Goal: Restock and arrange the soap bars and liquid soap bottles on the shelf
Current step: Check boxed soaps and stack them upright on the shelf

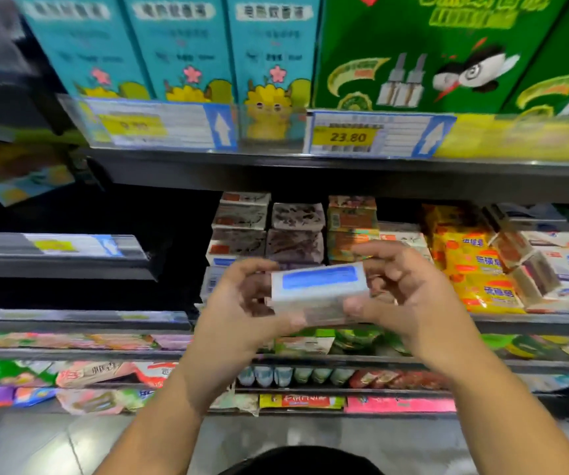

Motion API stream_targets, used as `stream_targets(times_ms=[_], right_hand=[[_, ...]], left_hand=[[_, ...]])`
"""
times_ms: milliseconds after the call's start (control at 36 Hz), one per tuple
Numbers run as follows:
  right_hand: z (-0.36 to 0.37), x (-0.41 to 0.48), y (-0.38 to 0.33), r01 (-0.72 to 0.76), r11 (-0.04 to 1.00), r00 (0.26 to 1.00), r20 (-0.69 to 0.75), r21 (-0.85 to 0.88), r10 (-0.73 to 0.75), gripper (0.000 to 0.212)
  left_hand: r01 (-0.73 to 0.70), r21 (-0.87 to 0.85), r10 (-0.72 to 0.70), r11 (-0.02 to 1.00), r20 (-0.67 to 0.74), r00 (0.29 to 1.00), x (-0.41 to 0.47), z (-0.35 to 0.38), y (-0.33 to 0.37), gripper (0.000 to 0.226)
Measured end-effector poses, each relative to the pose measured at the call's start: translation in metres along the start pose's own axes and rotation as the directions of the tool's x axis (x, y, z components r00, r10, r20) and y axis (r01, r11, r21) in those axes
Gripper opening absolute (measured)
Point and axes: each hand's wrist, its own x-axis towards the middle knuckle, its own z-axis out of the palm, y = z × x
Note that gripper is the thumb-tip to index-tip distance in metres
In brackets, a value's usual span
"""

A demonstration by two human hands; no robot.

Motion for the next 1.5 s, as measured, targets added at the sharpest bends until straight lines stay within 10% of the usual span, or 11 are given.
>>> stream_targets(times_ms=[194, 389, 583, 694, 833, 1083, 1250, 1500], right_hand=[[0.033, 0.002, 0.0, -0.247, 0.968, 0.967, -0.06, 0.032, 0.249, 0.021], [0.05, -0.008, 0.023, -0.46, 0.888, 0.886, -0.087, -0.03, 0.456, 0.04], [0.044, -0.01, 0.009, -0.212, 0.976, 0.975, -0.073, -0.046, 0.209, 0.017], [0.044, -0.005, 0.0, -0.205, 0.973, 0.978, -0.002, 0.109, 0.207, 0.025], [0.042, 0.004, 0.003, -0.176, 0.984, 0.97, 0.17, -0.016, 0.176, 0.015], [0.068, 0.018, 0.02, 0.065, 0.917, 0.997, -0.006, -0.393, -0.073, 0.036], [0.085, 0.036, 0.034, 0.151, 0.812, 0.985, 0.017, -0.564, -0.171, 0.037], [0.116, 0.065, 0.051, 0.178, 0.601, 0.984, 0.16, -0.779, -0.083, 0.045]], left_hand=[[0.247, -0.202, -0.233, 0.948, 0.092, 0.968, 0.009, -0.022, 0.01, 0.041], [0.506, -0.07, -0.475, 0.86, 0.252, 0.843, 0.007, -0.034, -0.002, 0.036], [-0.003, 0.026, -0.005, 1.0, 0.309, 0.951, 0.015, -0.051, 0.001, 0.035], [-0.63, 0.379, 0.484, 0.677, 0.415, 0.77, 0.016, -0.063, 0.001, 0.054], [-0.755, 0.364, 0.577, 0.545, 0.491, 0.653, 0.016, -0.07, -0.012, 0.058], [-0.248, 0.659, 0.212, 0.71, 0.136, 0.968, 0.012, -0.09, -0.054, 0.066], [0.034, 0.568, -0.019, 0.822, -0.032, 0.999, 0.016, -0.096, -0.068, 0.061], [0.099, 0.244, -0.077, 0.965, -0.099, 0.992, 0.023, -0.098, -0.06, 0.04]])
